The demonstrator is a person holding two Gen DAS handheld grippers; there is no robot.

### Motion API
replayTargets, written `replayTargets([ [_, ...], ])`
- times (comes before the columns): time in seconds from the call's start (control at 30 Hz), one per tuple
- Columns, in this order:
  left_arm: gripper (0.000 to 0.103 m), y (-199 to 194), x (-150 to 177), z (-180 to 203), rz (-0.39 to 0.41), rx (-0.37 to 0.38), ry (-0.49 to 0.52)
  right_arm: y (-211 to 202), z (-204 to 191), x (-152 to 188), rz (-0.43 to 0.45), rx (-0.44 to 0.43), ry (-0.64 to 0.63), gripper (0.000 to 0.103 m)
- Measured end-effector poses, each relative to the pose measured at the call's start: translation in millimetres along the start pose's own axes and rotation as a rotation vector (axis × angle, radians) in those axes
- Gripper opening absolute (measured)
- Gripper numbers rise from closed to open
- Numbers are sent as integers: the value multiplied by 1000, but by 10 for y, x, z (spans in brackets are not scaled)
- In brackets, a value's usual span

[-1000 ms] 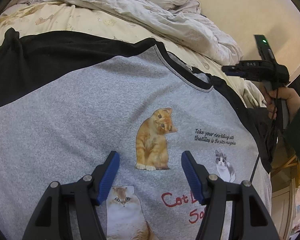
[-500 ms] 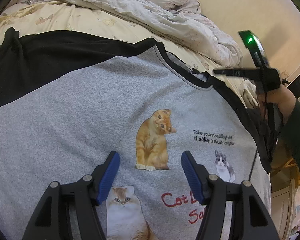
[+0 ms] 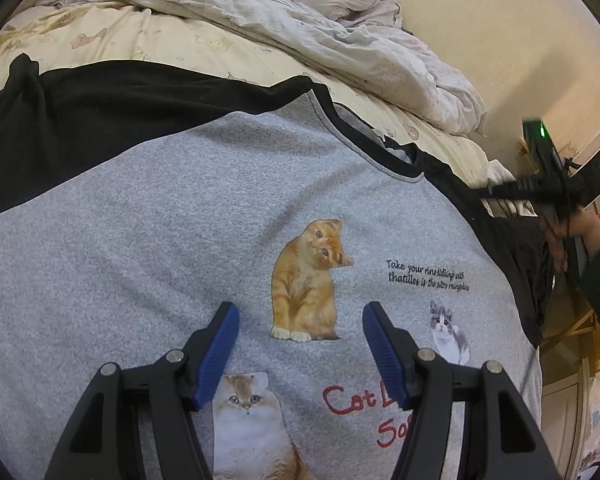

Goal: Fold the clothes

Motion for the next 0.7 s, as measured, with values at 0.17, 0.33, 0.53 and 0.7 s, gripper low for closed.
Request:
replayTargets([
  [0.17, 65, 15, 0, 10, 4, -11, 13, 161, -104, 224, -54, -33, -53, 39],
  [0.33, 65, 17, 7, 5, 7, -22, 26, 235, -295, 219, -37, 116, -243, 36],
  [0.53, 65, -7, 11, -31, 7, -18, 25, 149, -311, 65, 61, 480, -432, 0],
  [0.7, 65, -2, 12, -30, 6, -13, 20, -101, 297, -344, 168, 491, -103, 1],
])
Point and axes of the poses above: each gripper's, at about its wrist camera, not at the fingertips, and y roughly the way its jaws point, z to its right, x to its underside, the point moved 9 cm from there along y, roughly the way its jaws point, and after that the axes turned 9 degrees about y, right-handed, at the moved point
